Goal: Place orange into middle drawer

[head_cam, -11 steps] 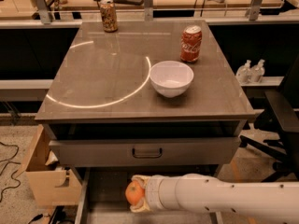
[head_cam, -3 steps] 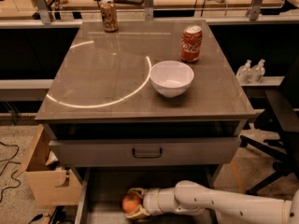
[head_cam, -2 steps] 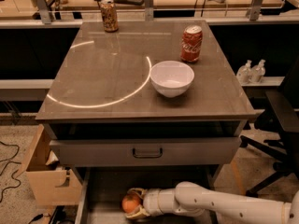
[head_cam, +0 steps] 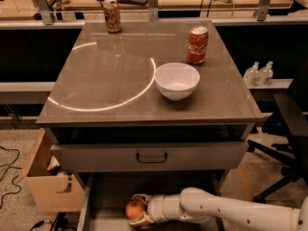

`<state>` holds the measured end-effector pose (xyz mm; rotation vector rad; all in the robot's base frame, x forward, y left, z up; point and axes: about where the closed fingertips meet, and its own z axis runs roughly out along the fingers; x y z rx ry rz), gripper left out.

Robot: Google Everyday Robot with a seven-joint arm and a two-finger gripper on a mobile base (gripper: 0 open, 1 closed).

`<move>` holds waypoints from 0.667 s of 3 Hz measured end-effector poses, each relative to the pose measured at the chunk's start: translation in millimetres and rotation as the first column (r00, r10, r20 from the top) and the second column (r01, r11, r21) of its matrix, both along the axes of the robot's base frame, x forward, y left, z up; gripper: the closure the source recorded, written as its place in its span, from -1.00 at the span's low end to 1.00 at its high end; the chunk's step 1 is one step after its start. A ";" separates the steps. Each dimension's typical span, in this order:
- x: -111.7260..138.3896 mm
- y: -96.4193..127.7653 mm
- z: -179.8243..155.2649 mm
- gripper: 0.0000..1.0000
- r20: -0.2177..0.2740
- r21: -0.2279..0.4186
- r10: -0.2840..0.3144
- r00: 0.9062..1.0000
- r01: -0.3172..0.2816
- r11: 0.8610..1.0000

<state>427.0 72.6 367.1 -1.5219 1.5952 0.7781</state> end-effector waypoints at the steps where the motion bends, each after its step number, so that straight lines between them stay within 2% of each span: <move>1: -0.8 1.2 -0.2 0.21 -0.001 0.001 0.002 1.000 -0.002 1.000; 2: -1.6 2.5 -0.3 -0.26 -0.002 0.002 0.005 1.000 -0.005 1.000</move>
Offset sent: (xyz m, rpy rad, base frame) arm -0.0007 0.0011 -0.0001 0.0010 0.0009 0.0019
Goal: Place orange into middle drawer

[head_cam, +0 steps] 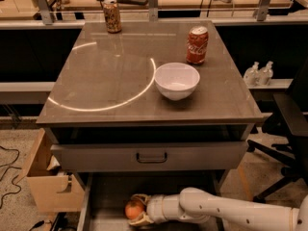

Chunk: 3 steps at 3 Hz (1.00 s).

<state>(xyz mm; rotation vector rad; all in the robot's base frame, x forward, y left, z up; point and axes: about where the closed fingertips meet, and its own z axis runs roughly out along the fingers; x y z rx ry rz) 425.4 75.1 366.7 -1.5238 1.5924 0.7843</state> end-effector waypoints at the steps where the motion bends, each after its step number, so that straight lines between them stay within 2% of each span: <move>1: -0.8 1.3 -0.2 -0.72 -0.001 0.001 0.002 1.000 -0.002 1.000; 2: -1.7 2.6 -0.3 -1.00 -0.002 0.003 0.005 1.000 -0.005 1.000; 3: -1.7 2.6 -0.3 -1.00 -0.002 0.003 0.005 1.000 -0.005 1.000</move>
Offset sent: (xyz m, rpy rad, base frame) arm -0.0009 0.0013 -0.0002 0.0013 0.0012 0.0024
